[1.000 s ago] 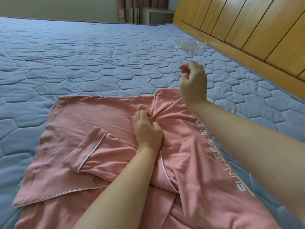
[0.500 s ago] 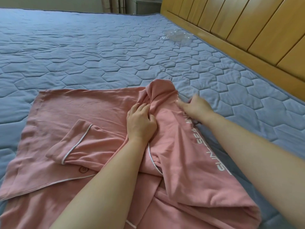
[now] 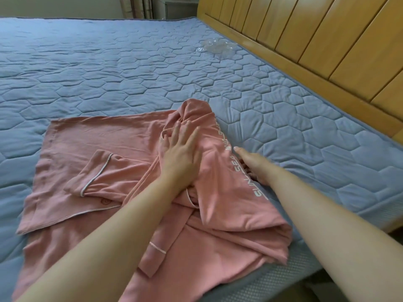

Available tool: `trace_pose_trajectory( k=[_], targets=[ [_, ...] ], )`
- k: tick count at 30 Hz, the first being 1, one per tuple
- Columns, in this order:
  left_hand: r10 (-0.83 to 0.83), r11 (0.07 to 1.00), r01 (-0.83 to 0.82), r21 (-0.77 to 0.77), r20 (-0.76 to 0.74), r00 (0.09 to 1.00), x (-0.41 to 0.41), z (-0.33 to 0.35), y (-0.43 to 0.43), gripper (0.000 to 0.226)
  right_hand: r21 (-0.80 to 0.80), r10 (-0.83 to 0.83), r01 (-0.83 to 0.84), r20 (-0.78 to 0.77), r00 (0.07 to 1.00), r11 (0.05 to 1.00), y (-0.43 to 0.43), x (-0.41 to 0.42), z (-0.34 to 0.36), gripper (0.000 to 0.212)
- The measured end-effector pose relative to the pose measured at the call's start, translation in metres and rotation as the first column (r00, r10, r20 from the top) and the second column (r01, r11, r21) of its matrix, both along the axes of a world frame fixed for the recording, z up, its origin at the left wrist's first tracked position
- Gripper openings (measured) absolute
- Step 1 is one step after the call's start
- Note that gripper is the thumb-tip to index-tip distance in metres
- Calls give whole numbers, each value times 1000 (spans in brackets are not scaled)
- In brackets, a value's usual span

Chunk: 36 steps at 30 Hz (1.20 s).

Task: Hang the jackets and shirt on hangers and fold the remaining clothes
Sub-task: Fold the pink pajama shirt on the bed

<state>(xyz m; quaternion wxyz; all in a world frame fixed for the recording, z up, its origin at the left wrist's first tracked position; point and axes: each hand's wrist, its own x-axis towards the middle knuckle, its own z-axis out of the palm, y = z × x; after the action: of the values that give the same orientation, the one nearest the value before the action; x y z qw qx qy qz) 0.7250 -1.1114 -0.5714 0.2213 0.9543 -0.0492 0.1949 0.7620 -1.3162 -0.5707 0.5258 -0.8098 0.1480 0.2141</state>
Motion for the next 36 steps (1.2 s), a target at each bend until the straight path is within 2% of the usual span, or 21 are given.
trace_pose_trajectory(
  k=[2,4,7,10,11,13,14,15,16,17,18,19,21,22,23,25,28,30,32,34,36],
  targets=[
    [-51,976,91,200,-198,979,-27,-2,-18,63,14,12,-12,-38,999,1000,-3,-11,3,52],
    [-26,960,126,248,-372,928,-48,-16,-29,68,66,23,-18,-76,997,998,-8,-21,5,58],
    [12,955,115,273,-424,905,-57,-29,-36,74,86,38,-30,-95,995,996,-15,-46,8,61],
    [-57,969,158,187,-457,887,-66,-21,-34,71,-86,74,-74,-7,997,993,-21,-70,7,75],
    [-97,972,184,148,-460,883,-73,-19,-31,69,-70,90,-89,11,996,994,-21,-78,8,70],
    [-163,977,209,47,-469,868,-86,-15,-23,67,36,60,-61,20,998,997,-23,-91,15,47],
    [-215,976,209,-67,-479,851,-93,-14,-18,66,81,35,-36,23,999,996,-22,-98,21,39],
    [-290,943,163,-289,-478,829,-99,-9,-15,63,108,19,-23,39,999,994,-19,-104,29,35],
    [-371,822,53,-567,-462,805,-106,-2,-8,57,115,12,-20,65,998,993,-14,-108,38,31],
    [-420,617,-66,-784,-399,815,-113,4,2,49,98,13,-24,104,994,995,-7,-113,48,26],
    [-410,414,-170,-894,-350,843,-118,7,14,43,52,22,-30,146,989,998,2,-116,59,21],
    [-398,269,-224,-937,-320,860,-125,10,27,41,-21,48,-44,196,979,999,13,-120,71,16],
    [-402,84,-281,-956,-291,868,-140,12,52,37,-232,155,-82,318,935,969,37,-126,95,9],
    [-405,-27,-322,-947,-284,869,-149,13,63,34,-357,242,-105,363,900,928,51,-130,108,11],
    [-398,-95,-337,-937,-274,875,-157,14,74,32,-466,327,-123,386,863,876,68,-135,122,13],
    [-368,-153,-361,-920,-286,885,-173,13,97,30,-601,467,-164,391,793,782,108,-151,144,18],
    [-292,-244,-431,-869,-358,887,-196,11,133,23,-718,648,-243,362,670,652,180,-185,159,41],
    [-238,-307,-455,-836,-396,887,-209,11,152,22,-695,736,-375,329,592,613,218,-206,156,39],
    [-212,-330,-450,-830,-400,892,-224,14,168,33,-605,769,-517,280,575,606,240,-219,148,41],
    [-217,-276,-472,-837,-424,879,-234,16,182,52,-601,760,-522,240,604,605,243,-220,137,46],
    [-246,-110,-521,-847,-484,840,-242,19,191,48,-666,747,-463,219,627,584,230,-213,119,41]
  ],
)
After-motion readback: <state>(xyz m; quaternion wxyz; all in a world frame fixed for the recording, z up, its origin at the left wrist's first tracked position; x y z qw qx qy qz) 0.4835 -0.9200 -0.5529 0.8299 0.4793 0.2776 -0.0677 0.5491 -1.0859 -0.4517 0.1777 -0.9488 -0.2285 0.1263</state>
